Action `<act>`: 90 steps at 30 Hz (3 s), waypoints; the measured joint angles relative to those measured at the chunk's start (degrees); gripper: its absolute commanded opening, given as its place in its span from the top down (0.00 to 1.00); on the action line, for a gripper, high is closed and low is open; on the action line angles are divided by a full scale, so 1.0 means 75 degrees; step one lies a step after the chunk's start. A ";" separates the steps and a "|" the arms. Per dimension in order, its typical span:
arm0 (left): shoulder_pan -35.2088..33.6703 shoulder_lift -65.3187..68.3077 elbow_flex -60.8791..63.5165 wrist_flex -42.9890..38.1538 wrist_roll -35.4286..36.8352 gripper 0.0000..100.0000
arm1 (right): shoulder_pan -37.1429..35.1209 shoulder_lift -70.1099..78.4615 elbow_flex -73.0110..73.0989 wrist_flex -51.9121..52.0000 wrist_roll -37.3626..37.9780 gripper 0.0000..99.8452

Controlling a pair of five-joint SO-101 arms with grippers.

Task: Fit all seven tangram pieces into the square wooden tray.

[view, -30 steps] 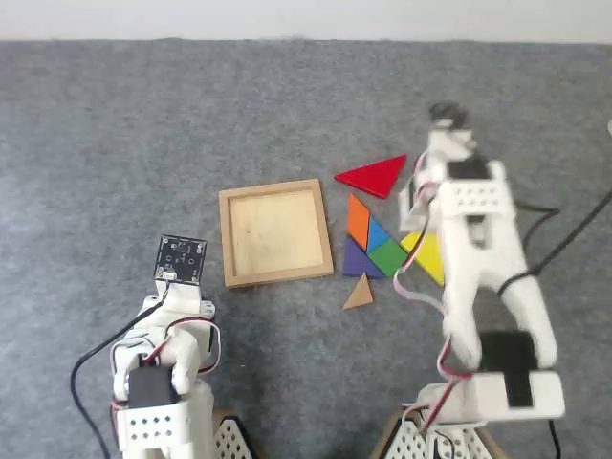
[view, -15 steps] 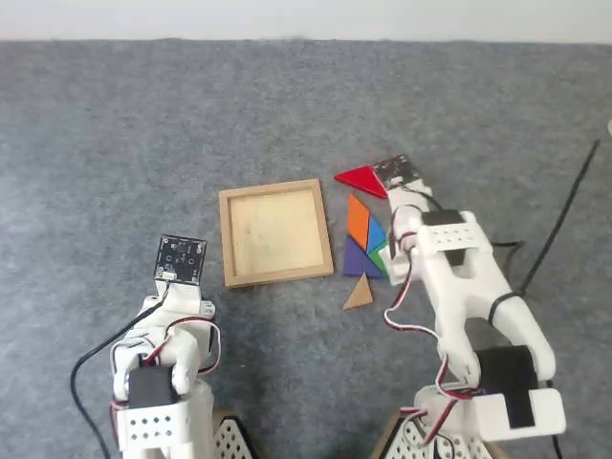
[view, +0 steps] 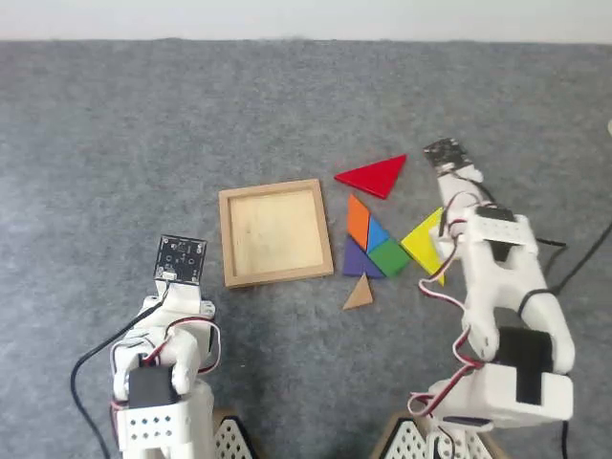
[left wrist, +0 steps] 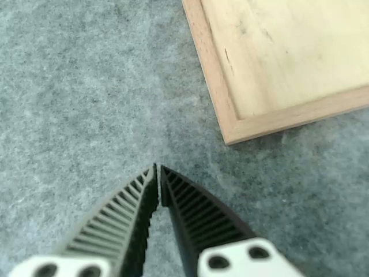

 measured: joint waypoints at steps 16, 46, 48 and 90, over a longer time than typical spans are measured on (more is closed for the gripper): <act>0.0000 0.0000 0.0000 0.0000 0.0000 0.99 | -0.2004 -0.1934 0.0316 0.2544 -0.0399 0.86; 0.0000 0.0000 0.0000 0.0000 0.0000 0.99 | -0.0152 -0.1055 0.0809 0.0399 0.0246 0.85; 0.0000 0.0000 0.0000 0.0000 0.0000 0.99 | -0.0340 -0.1477 0.0621 0.1008 -0.0492 0.85; 0.0000 0.0000 0.0000 0.0000 0.0000 0.99 | -0.1160 0.2333 -0.3095 0.2157 -0.4173 0.63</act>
